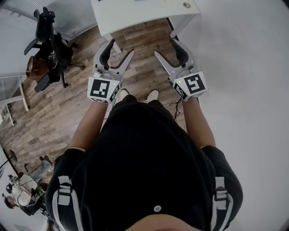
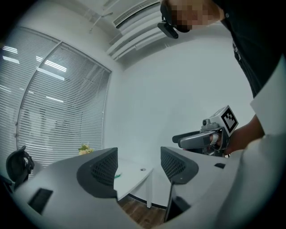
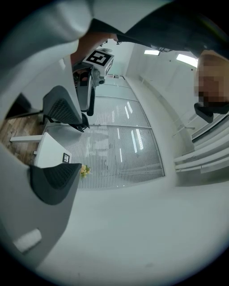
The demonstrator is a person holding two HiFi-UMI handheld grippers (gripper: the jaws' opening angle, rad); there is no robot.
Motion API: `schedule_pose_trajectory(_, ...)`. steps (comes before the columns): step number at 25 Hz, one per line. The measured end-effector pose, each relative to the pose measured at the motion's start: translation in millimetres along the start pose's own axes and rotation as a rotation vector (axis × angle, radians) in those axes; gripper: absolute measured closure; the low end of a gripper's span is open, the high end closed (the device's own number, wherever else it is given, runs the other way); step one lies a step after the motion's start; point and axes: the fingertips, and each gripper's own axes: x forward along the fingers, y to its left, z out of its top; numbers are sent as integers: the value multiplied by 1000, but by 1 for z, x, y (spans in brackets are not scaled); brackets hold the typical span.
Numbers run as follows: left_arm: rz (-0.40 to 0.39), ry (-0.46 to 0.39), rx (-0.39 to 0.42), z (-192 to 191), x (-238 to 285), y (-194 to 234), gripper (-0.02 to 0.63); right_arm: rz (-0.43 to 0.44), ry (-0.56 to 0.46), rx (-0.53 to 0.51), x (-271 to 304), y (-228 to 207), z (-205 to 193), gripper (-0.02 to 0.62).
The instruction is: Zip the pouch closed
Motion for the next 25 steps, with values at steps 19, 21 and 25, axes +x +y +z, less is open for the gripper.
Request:
schedule_pose_trajectory(19, 53, 17, 9, -2, 48, -44, 299, 81, 1, -5, -26, -56, -8, 288)
schedule_pose_trajectory(21, 55, 19, 13, -1, 55, -51, 299, 87, 4, -5, -30, -64, -9, 288)
schedule_pose_trajectory(25, 50, 27, 21, 0, 66, -64, 299, 100, 8, 4, -35, -75, -12, 287)
